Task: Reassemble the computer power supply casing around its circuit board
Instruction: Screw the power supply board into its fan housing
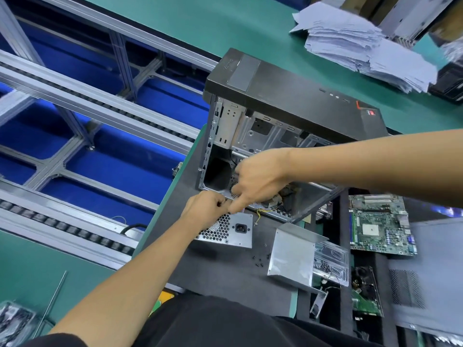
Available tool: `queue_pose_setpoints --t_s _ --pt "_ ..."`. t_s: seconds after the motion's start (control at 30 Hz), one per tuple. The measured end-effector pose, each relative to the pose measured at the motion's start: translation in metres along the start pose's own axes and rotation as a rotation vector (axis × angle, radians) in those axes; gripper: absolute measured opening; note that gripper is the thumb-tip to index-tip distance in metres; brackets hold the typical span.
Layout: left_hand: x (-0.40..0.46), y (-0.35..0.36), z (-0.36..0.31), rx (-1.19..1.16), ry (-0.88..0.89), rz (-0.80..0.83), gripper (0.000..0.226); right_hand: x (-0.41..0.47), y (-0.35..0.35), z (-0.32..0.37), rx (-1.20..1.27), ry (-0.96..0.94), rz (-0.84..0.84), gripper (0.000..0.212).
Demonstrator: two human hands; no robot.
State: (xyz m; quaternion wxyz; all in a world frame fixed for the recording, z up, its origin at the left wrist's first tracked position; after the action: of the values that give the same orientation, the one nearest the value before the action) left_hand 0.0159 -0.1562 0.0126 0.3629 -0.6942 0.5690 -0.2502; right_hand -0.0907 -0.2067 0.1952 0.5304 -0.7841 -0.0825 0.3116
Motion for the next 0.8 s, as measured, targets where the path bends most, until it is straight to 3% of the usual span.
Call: queue_pose_setpoints --t_s 0.03,0.1,0.17,0.23,0.27,0.3,0.37,0.47,0.57,0.63,0.7,0.8 --pt "0.0 0.0 -0.001 -0.003 0.003 0.009 0.039 0.003 0.002 0.001 0.016 -0.035 0.004 0.035" --pt "0.002 0.0 0.0 0.011 0.013 0.023 0.025 0.007 0.007 0.004 0.085 0.115 0.01 0.032" --pt "0.003 0.002 0.001 0.025 0.03 0.014 0.03 0.003 0.015 0.009 0.21 0.446 -0.006 0.025" --pt "0.004 0.005 0.003 0.029 0.019 0.001 0.043 -0.004 0.023 0.012 0.449 0.874 -0.008 0.005" --pt "0.004 0.006 0.004 0.021 0.009 -0.003 0.046 -0.006 0.028 0.012 0.579 1.078 -0.005 0.01" --pt "0.004 0.006 0.004 0.016 0.004 -0.007 0.048 -0.007 0.029 0.014 0.687 1.234 0.011 0.014" --pt "0.003 0.005 0.001 0.012 0.005 -0.013 0.052 -0.003 0.032 0.016 0.82 1.372 0.049 0.015" --pt "0.002 0.003 0.0 0.007 0.017 -0.015 0.053 0.0 0.021 0.011 0.67 1.187 0.018 0.019" --pt "0.0 0.0 -0.001 0.03 0.039 -0.01 0.043 0.008 0.008 0.005 0.161 0.564 0.083 0.02" --pt "0.0 -0.002 -0.002 0.021 0.029 0.024 0.028 0.013 0.005 0.008 0.0 0.236 0.125 0.029" --pt "0.0 -0.004 -0.003 0.017 0.01 0.024 0.029 0.019 0.005 0.01 0.025 0.256 0.087 0.021" --pt "0.002 0.0 -0.003 0.038 0.054 -0.007 0.052 0.015 0.014 0.011 0.283 0.834 0.039 0.003"
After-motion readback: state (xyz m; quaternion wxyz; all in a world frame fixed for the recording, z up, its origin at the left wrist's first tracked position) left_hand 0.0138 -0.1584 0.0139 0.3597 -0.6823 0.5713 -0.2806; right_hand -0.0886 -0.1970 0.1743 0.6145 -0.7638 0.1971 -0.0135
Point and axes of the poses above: each hand's wrist, its own x-axis towards the middle knuckle, its own y-axis out of the palm, z = x × y, the point moved 3 cm from there along x, towards the middle knuckle, and after that the axes turned 11 degrees about -z, right-handed, at the moved point
